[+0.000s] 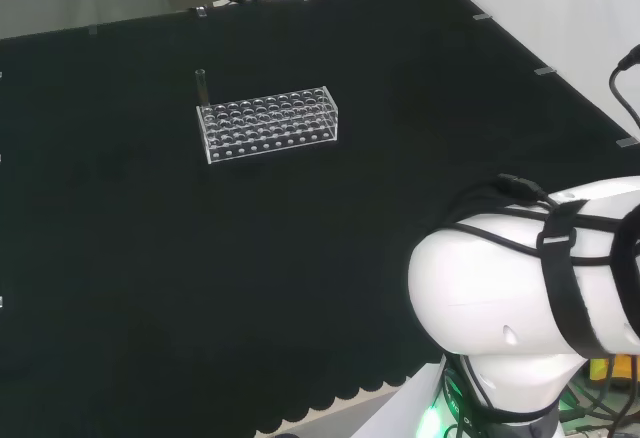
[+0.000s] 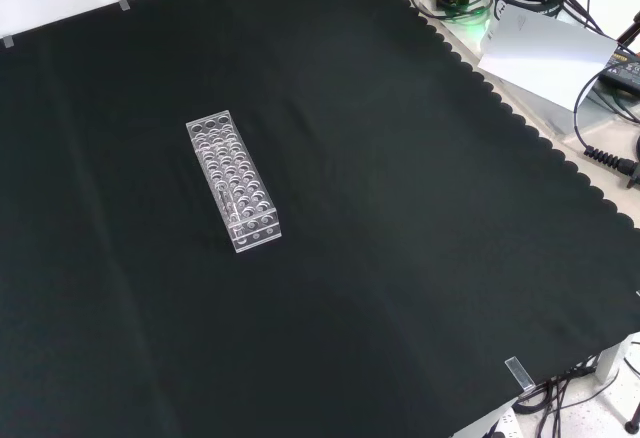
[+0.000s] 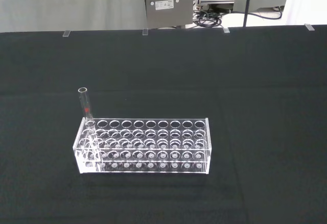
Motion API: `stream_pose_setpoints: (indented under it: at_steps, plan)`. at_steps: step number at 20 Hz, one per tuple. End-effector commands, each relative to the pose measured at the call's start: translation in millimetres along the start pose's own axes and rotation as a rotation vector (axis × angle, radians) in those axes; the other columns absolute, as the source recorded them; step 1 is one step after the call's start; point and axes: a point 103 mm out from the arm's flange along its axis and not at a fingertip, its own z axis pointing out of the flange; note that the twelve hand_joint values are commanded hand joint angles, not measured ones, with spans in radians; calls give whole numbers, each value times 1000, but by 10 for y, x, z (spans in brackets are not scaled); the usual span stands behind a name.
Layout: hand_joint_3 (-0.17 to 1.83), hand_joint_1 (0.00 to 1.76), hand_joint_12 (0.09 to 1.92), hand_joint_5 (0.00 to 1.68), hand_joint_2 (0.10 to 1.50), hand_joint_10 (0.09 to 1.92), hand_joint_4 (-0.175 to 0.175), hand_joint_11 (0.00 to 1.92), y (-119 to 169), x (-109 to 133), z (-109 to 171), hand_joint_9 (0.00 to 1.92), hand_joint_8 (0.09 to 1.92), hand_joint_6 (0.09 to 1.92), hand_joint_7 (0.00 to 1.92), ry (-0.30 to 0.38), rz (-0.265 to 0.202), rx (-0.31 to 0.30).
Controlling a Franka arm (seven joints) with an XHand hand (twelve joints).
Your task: Pick up the test tube.
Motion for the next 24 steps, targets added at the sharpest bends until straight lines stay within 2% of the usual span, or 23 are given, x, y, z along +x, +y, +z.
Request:
stream_pose_setpoints:
  at_steps: [1,4,9,14,21,24]
  plan:
    - [510,399,1478,37,785,755,-30,0,13,6,7,1,569,152,0,-9,2,-6]
    - [370,389,1504,74,857,775,-30,0,81,71,9,0,559,87,0,-16,-1,3]
    - [305,417,1537,92,872,861,-29,0,319,244,3,0,607,87,0,-22,-38,-2]
    - [279,447,1577,113,872,946,-33,0,672,416,109,0,718,87,4,-25,-69,40]
    - [277,449,1589,129,877,964,-36,0,1105,670,268,8,755,87,26,-35,-139,74]
    - [276,450,1592,132,878,967,-36,0,1295,711,339,12,762,87,29,-25,-152,95]
